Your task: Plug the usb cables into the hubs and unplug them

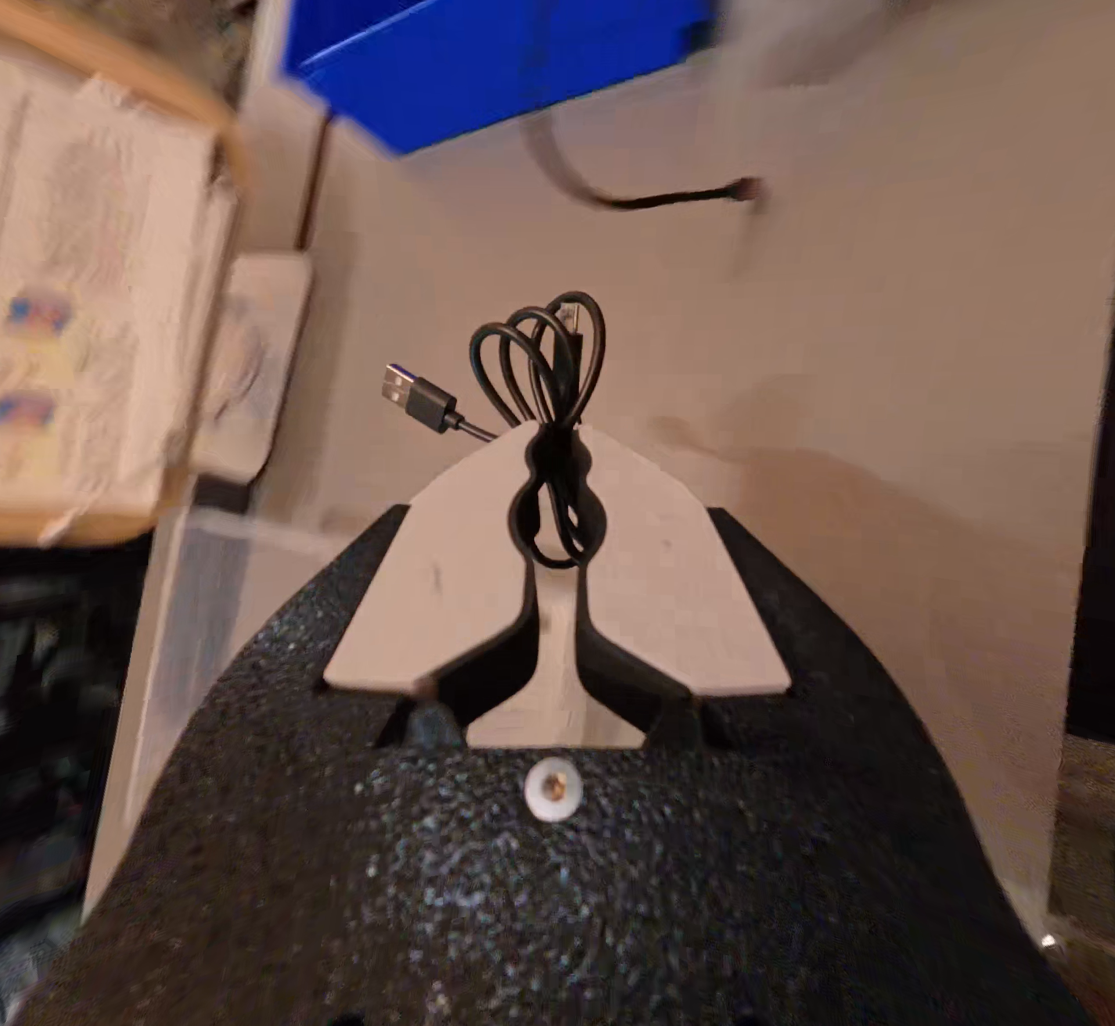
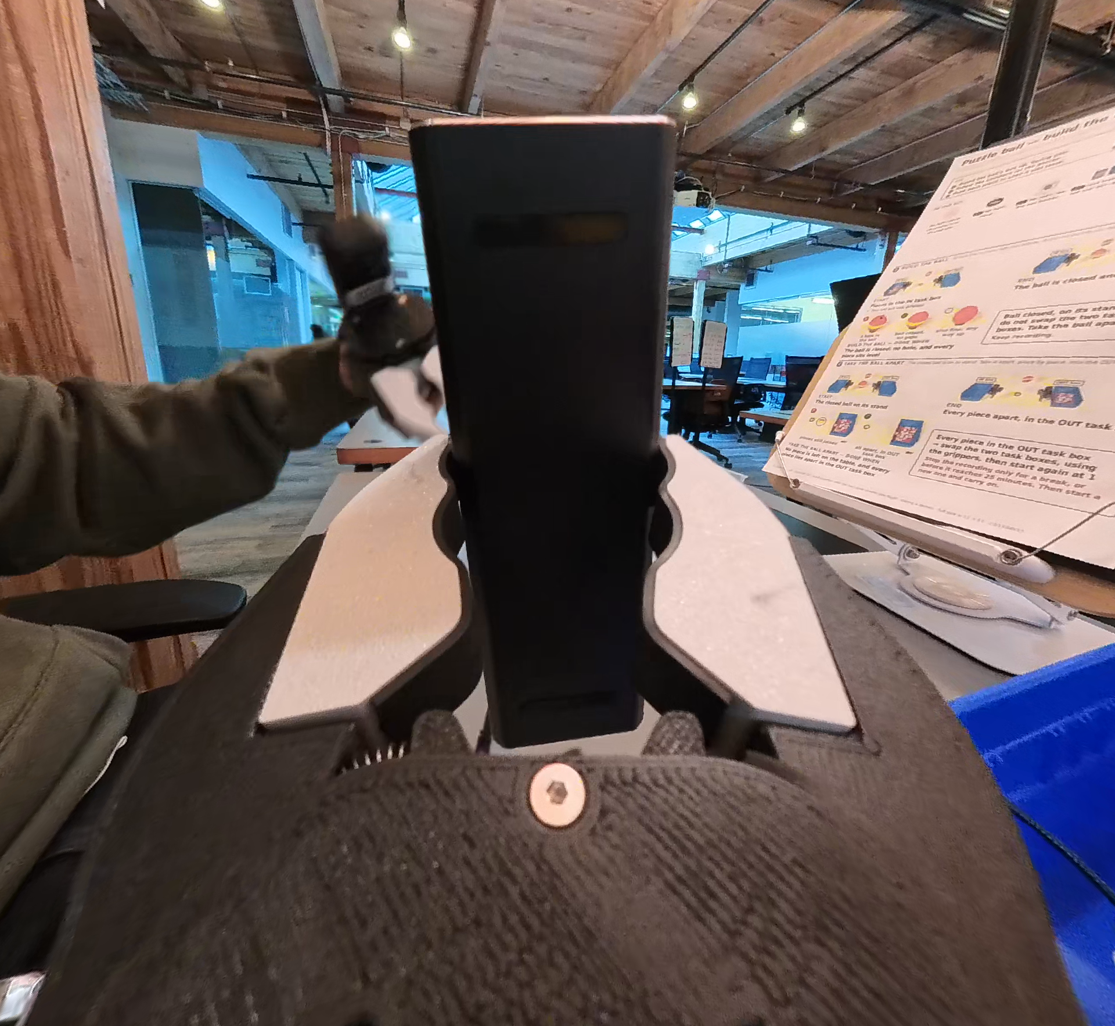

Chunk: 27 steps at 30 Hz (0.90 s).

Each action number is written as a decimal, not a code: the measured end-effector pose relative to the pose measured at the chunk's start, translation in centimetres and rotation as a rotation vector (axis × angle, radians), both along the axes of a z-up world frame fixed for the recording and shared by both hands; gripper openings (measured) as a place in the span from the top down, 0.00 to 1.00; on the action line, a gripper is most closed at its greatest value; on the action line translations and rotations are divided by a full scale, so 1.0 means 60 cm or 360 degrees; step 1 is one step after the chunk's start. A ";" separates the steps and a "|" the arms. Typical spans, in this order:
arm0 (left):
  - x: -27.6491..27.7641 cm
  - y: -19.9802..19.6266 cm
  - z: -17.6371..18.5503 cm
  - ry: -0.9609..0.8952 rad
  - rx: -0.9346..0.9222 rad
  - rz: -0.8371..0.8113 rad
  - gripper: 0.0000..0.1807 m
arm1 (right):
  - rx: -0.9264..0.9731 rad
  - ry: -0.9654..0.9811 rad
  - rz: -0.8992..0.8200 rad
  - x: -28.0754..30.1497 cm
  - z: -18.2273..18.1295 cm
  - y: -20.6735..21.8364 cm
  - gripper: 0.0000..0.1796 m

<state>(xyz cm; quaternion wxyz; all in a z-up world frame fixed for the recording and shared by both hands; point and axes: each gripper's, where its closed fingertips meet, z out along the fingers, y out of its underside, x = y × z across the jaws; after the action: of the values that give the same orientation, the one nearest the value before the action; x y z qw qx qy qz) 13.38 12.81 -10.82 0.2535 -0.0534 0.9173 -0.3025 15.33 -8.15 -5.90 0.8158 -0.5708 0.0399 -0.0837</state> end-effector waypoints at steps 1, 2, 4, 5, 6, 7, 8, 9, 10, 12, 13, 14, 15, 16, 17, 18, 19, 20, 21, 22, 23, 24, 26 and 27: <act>-0.026 -0.031 -0.031 0.0001 0.0022 -0.0146 0.97 | 0.0004 0.0002 0.0008 -0.002 0.001 -0.001 0.66; -0.049 -0.057 -0.063 0.0004 0.0043 -0.0274 0.97 | 0.0012 0.0003 0.0014 -0.003 0.002 -0.003 0.66; -0.089 -0.081 -0.133 0.0097 0.0145 -0.0430 0.97 | 0.0018 0.0006 0.0014 -0.004 0.002 -0.004 0.66; -0.100 -0.081 -0.164 0.0144 0.0214 -0.0451 0.97 | 0.0014 0.0006 0.0017 -0.005 0.001 -0.004 0.66; -0.105 -0.081 -0.186 0.0161 0.0247 -0.0454 0.97 | 0.0012 0.0003 0.0019 -0.006 0.000 -0.004 0.66; -0.114 -0.082 -0.204 0.0197 0.0248 -0.0474 0.98 | 0.0007 0.0001 0.0020 -0.005 -0.001 -0.003 0.66; -0.121 -0.080 -0.217 0.0240 0.0251 -0.0475 0.98 | 0.0002 0.0004 0.0020 -0.005 -0.002 -0.002 0.66; -0.123 -0.077 -0.227 0.0273 0.0244 -0.0442 0.98 | -0.0002 0.0007 0.0022 -0.004 -0.004 -0.001 0.66; -0.125 -0.074 -0.233 0.0318 0.0230 -0.0398 0.95 | -0.0007 0.0009 0.0027 -0.004 -0.006 0.000 0.66; -0.136 -0.068 -0.231 0.0434 0.0171 -0.0330 0.88 | -0.0016 0.0015 0.0029 -0.002 -0.011 0.003 0.66; -0.138 -0.068 -0.222 0.0474 0.0099 -0.0286 0.84 | -0.0022 0.0021 0.0032 -0.001 -0.014 0.005 0.66; -0.137 -0.068 -0.210 0.0514 0.0014 -0.0220 0.82 | -0.0025 0.0027 0.0038 0.000 -0.016 0.006 0.66; -0.129 -0.066 -0.198 0.0542 -0.0064 -0.0112 0.82 | -0.0027 0.0033 0.0042 0.000 -0.018 0.009 0.66; -0.110 -0.062 -0.189 0.0532 -0.0131 0.0069 0.84 | -0.0033 0.0037 0.0048 0.000 -0.021 0.011 0.66; -0.089 -0.058 -0.184 0.0527 -0.0194 0.0290 0.86 | -0.0039 0.0040 0.0054 0.000 -0.024 0.014 0.66; -0.076 -0.054 -0.187 0.0581 -0.0244 0.0499 0.87 | -0.0047 0.0044 0.0059 0.000 -0.026 0.017 0.65; -0.072 -0.052 -0.197 0.0676 -0.0265 0.0689 0.87 | -0.0057 0.0046 0.0060 -0.001 -0.029 0.021 0.66; -0.074 -0.054 -0.210 0.0771 -0.0258 0.0808 0.87 | -0.0069 0.0048 0.0060 -0.001 -0.032 0.025 0.66; -0.078 -0.058 -0.223 0.0828 -0.0223 0.0872 0.87 | -0.0083 0.0046 0.0062 -0.002 -0.035 0.029 0.66; -0.076 -0.060 -0.234 0.0817 -0.0172 0.0911 0.87 | -0.0095 0.0046 0.0067 -0.004 -0.037 0.033 0.66; -0.070 -0.059 -0.242 0.0767 -0.0117 0.0953 0.87 | -0.0107 0.0045 0.0074 -0.006 -0.039 0.036 0.66; -0.065 -0.058 -0.251 0.0741 -0.0066 0.0994 0.86 | -0.0119 0.0044 0.0079 -0.008 -0.041 0.039 0.66; -0.062 -0.067 -0.262 0.0787 -0.0051 0.1034 0.88 | -0.0148 0.0043 0.0104 -0.012 -0.046 0.044 0.66; -0.059 -0.074 -0.262 0.0790 -0.0078 0.1028 0.89 | -0.0160 0.0044 0.0124 -0.015 -0.050 0.046 0.66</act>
<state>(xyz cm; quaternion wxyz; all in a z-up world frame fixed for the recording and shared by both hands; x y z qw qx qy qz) 9.84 8.37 -26.53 0.1049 -0.4162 0.8792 -0.2069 14.44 -5.39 -8.88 0.7881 -0.6133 0.0247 -0.0459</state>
